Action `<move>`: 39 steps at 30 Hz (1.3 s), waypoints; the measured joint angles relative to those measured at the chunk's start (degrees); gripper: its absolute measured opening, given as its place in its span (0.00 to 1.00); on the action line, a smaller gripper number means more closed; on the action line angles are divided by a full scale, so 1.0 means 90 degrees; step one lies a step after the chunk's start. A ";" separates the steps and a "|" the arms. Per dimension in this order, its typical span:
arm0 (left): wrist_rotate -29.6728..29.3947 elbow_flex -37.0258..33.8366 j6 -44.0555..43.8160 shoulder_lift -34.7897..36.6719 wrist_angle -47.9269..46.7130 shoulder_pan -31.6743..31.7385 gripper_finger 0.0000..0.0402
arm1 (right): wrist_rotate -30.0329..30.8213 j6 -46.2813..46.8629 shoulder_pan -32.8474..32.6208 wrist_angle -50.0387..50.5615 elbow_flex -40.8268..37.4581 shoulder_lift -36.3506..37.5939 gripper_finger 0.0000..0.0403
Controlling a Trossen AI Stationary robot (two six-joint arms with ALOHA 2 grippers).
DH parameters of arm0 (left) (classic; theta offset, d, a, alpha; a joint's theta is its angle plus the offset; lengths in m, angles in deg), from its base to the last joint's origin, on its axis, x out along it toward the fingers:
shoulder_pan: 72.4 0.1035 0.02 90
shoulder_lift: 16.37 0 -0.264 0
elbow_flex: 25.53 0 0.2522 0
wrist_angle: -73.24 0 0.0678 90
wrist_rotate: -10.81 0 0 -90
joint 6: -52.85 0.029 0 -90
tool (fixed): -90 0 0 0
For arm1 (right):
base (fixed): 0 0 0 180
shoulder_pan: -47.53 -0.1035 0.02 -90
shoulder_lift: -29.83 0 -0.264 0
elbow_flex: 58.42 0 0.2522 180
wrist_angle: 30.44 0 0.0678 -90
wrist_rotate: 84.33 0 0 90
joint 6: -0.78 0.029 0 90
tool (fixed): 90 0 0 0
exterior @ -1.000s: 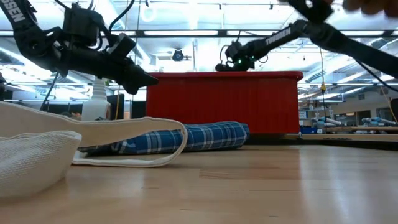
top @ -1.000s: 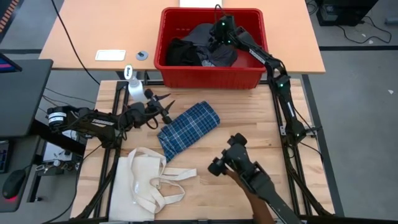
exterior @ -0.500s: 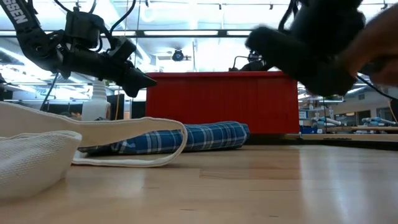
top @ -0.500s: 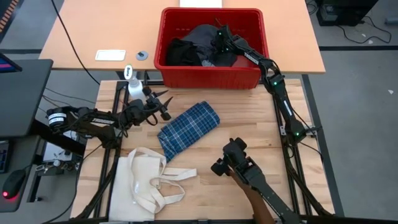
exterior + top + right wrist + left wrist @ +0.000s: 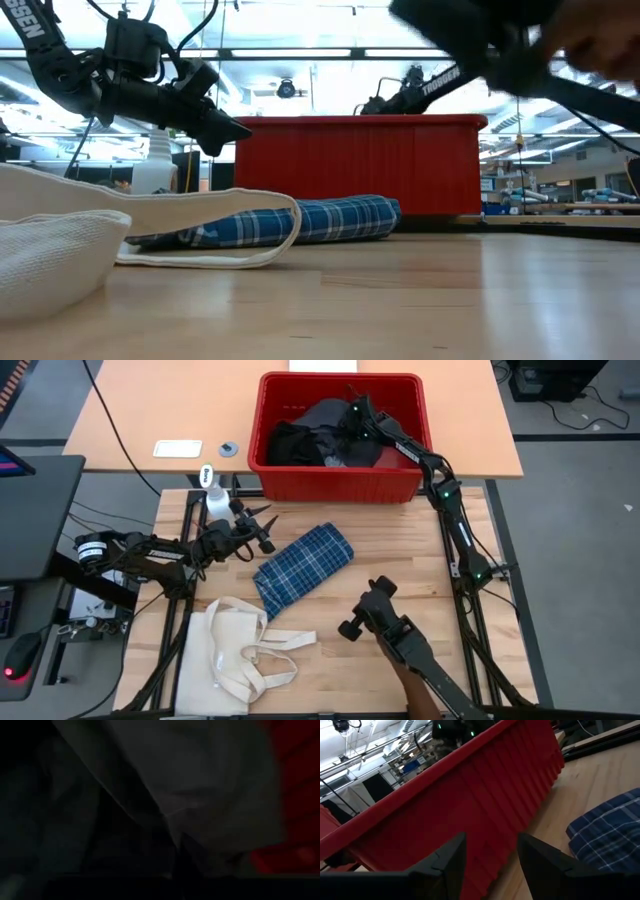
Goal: Fold Laundry from Bin
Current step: Fold the gray short
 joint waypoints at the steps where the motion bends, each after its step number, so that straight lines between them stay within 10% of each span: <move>1: 0.0000 0.0000 -0.0008 0.0000 0.0000 0.0000 0.45 | 0.0009 -0.0005 -0.0029 -0.0037 -0.0002 0.0120 0.04; 33: -0.0009 0.0002 -0.0149 -0.0002 0.0696 -0.0136 0.45 | -0.0916 -0.1125 -0.2681 -0.1963 -0.0009 0.4387 0.02; 39: 0.0000 0.0005 -0.0458 0.0000 0.1933 -0.0442 0.45 | 0.0021 -0.1648 -0.3631 -0.2789 0.0015 0.5100 0.02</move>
